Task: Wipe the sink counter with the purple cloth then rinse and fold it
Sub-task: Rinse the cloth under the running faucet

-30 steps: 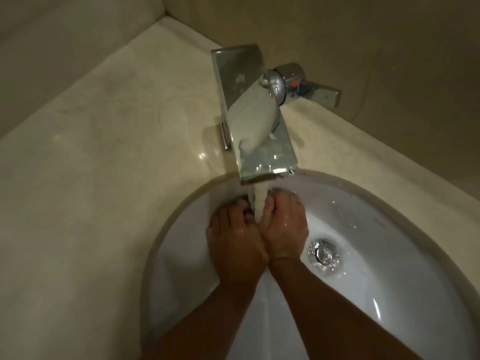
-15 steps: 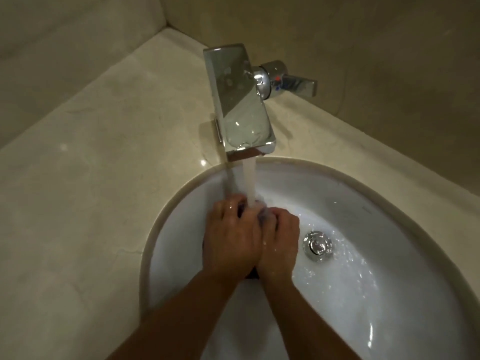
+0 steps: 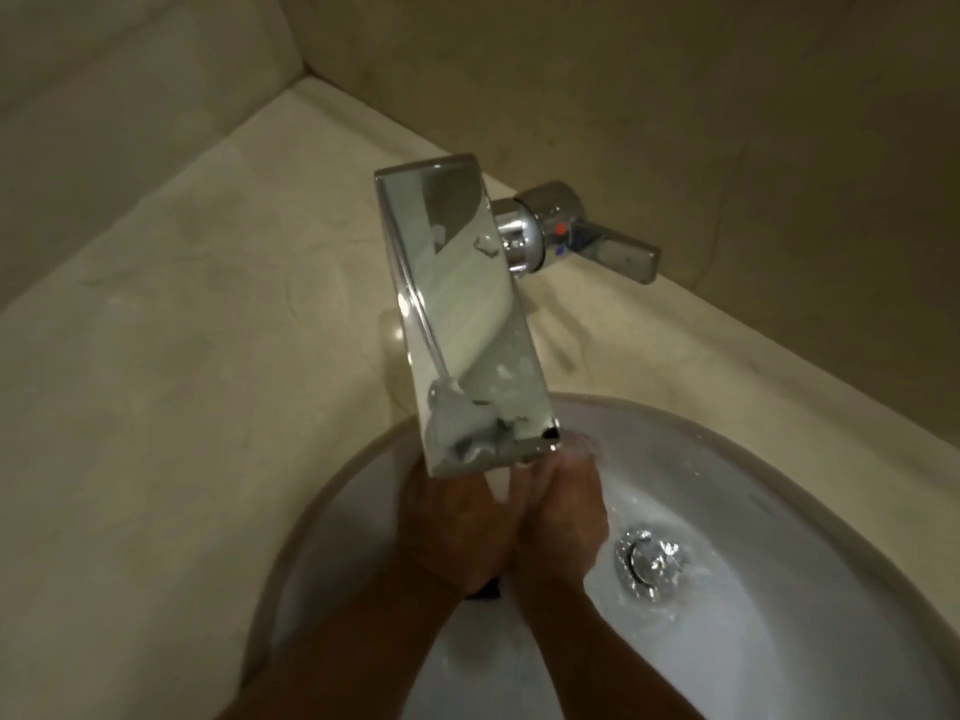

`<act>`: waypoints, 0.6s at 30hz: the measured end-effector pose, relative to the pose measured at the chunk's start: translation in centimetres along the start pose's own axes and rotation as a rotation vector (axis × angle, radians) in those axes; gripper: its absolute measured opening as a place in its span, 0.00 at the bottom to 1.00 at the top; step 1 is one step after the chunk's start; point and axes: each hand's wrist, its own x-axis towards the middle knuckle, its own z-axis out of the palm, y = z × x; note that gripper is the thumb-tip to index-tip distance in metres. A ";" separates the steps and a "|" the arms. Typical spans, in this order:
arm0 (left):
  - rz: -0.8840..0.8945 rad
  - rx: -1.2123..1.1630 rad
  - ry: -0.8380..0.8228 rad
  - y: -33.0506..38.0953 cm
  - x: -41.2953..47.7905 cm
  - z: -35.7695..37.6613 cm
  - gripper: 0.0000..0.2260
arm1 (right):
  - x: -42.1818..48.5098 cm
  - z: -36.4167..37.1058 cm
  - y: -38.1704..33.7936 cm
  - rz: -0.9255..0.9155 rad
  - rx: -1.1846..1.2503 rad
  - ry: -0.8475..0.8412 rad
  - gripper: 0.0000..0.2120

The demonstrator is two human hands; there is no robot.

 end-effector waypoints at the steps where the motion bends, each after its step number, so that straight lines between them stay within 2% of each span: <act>1: 0.025 0.004 0.001 0.4 0.1 -0.3 0.30 | 0.1 0.2 0.0 0.035 0.046 -0.027 0.16; 2: 0.037 -0.002 0.025 0.9 0.3 -0.9 0.25 | -0.2 -0.2 -0.9 0.086 0.042 -0.065 0.15; 4: 0.056 -0.054 0.105 2.6 0.1 -2.3 0.19 | -0.1 -0.7 -1.8 0.181 0.196 -0.070 0.06; 7: 0.207 -0.035 0.210 4.6 -1.7 -4.8 0.12 | 0.2 -3.0 -4.0 0.312 0.488 0.027 0.12; 9: 0.317 -0.129 0.281 4.7 -3.1 -5.9 0.08 | 0.1 -4.3 -4.9 0.448 0.627 0.018 0.14; 10: 0.317 -0.187 0.279 5.0 -3.7 -6.4 0.07 | -0.3 -4.9 -5.4 0.459 0.650 0.018 0.15; 12: 0.280 -0.158 0.241 5.0 -4.3 -6.3 0.09 | -1.3 -4.8 -5.2 0.360 0.634 0.043 0.16; 14: 0.245 0.046 0.215 4.1 -4.7 -5.7 0.15 | -2.9 -3.5 -3.6 0.268 0.525 0.072 0.15; 16: 0.345 0.313 0.179 1.9 -4.8 -4.3 0.13 | -4.1 -1.9 -1.9 0.175 0.371 0.069 0.12; 18: 0.382 0.368 0.170 0.3 -4.8 -3.3 0.10 | -4.4 -0.7 -0.9 0.075 0.230 0.088 0.13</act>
